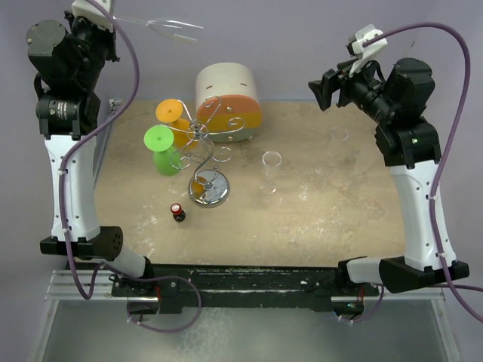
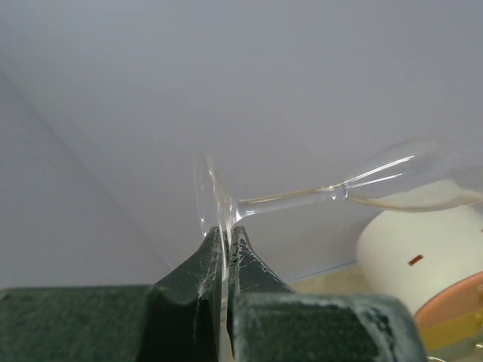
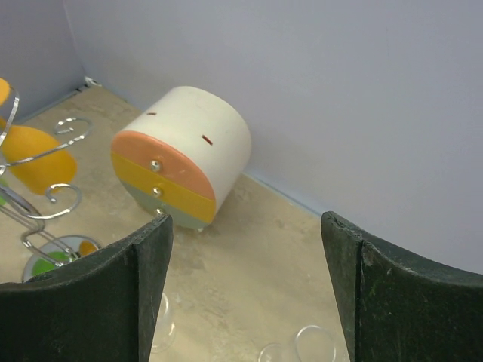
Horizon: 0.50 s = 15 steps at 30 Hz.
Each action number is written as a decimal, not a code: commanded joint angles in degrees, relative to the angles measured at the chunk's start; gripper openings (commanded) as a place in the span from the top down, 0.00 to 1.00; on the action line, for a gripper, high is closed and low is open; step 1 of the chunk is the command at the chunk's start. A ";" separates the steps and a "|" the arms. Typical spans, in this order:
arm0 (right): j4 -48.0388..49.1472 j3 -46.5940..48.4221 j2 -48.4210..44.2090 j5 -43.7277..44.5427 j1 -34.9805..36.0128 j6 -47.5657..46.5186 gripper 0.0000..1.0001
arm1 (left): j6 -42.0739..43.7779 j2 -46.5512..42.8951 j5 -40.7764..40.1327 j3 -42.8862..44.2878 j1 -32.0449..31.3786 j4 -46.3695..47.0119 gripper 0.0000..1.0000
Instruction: Place the wine glass upside down on the wine glass rack
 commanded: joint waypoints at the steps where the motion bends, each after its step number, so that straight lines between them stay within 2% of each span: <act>1: -0.29 -2.51 -0.10 4.41 -0.37 -4.54 0.18 | 16.99 -0.60 -10.00 1.46 -4.79 2.84 1.00; 4: 1.52 -8.20 -1.74 4.70 -0.37 -6.08 0.17 | 25.74 -0.02 -14.92 -0.27 -10.66 3.31 1.00; 8: 4.37 -15.41 -4.32 6.72 -1.74 -8.63 0.17 | 33.58 1.24 -17.74 -0.84 -14.09 1.91 1.00; 15: 8.62 -24.45 -7.04 0.87 -8.86 -9.97 0.17 | 47.27 2.94 -24.43 -3.97 -19.54 1.45 1.00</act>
